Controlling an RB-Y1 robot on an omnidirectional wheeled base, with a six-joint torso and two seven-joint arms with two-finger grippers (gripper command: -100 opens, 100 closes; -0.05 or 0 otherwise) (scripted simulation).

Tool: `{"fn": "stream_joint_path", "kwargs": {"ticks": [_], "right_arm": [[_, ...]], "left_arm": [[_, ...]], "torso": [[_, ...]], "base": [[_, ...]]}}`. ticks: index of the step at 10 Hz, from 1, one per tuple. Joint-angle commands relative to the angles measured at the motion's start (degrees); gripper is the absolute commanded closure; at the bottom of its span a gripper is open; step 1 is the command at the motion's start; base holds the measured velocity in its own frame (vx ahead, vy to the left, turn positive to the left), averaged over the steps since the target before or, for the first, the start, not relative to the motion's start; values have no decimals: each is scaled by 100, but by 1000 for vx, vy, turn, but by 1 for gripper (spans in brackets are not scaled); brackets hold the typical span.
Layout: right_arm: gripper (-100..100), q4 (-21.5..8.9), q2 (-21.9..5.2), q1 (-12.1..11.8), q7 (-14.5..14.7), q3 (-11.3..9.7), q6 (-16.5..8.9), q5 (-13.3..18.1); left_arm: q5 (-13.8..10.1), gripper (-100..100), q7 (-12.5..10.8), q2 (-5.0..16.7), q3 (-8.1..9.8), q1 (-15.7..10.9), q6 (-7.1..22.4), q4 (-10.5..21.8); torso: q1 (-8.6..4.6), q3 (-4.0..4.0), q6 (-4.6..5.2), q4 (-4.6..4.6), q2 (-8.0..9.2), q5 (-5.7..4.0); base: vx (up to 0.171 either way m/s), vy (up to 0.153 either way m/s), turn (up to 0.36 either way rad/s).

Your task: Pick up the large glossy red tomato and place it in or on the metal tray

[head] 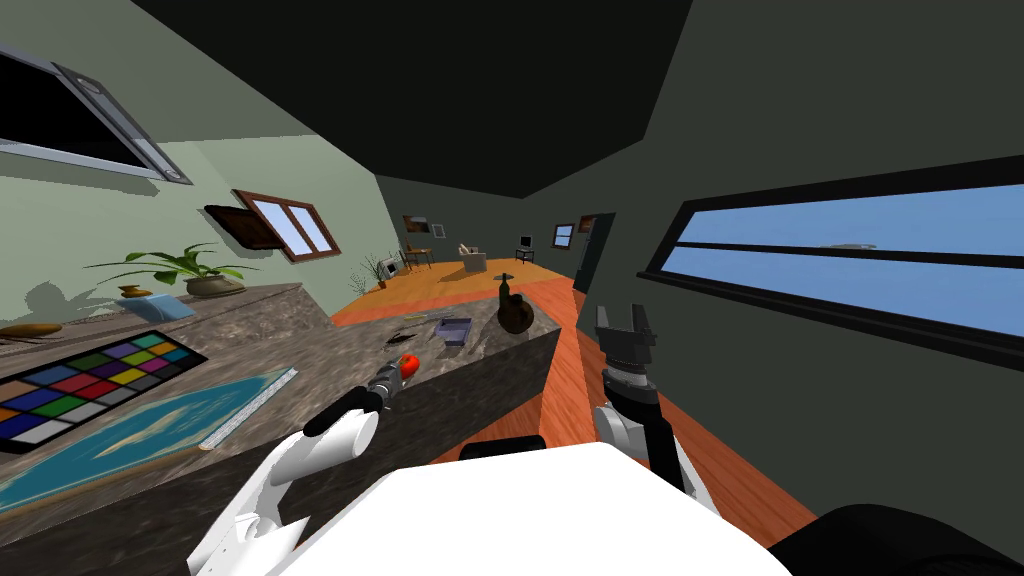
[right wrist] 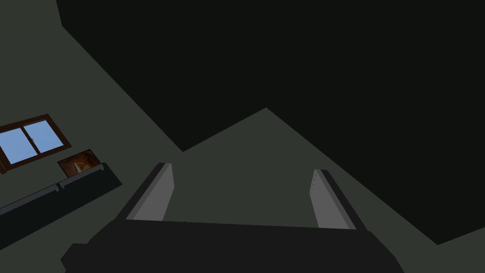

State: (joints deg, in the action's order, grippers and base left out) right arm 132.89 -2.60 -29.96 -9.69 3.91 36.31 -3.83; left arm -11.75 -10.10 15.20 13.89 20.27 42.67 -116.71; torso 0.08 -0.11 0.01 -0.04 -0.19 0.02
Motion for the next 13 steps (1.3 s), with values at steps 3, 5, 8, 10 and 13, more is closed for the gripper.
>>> {"fn": "stream_joint_path", "kwargs": {"ticks": [3,5,8,10,13], "right_arm": [[0,0,0,0,0,0,0,0],[0,0,0,1,0,0,0,0],[0,0,0,1,0,0,0,0],[0,0,0,1,0,0,0,0],[0,0,2,1,0,-2,0,0]], "left_arm": [[-1,100,3,-3,-4,5,-10,21],[-2,100,-2,-3,0,-1,-13,17],[-19,100,-14,10,7,69,92,-169],[-8,0,-10,5,4,29,56,-91],[16,100,103,-7,161,-357,136,64]], "torso": [[-7,9,2,8,13,-7],[-10,11,2,6,19,-5],[-11,13,1,7,22,-5],[-16,21,1,10,34,-7],[-95,20,6,12,31,-20]], "base": [[10,3,-1],[0,0,0],[-13,-5,4],[-12,-5,3],[-14,-193,62]]}}
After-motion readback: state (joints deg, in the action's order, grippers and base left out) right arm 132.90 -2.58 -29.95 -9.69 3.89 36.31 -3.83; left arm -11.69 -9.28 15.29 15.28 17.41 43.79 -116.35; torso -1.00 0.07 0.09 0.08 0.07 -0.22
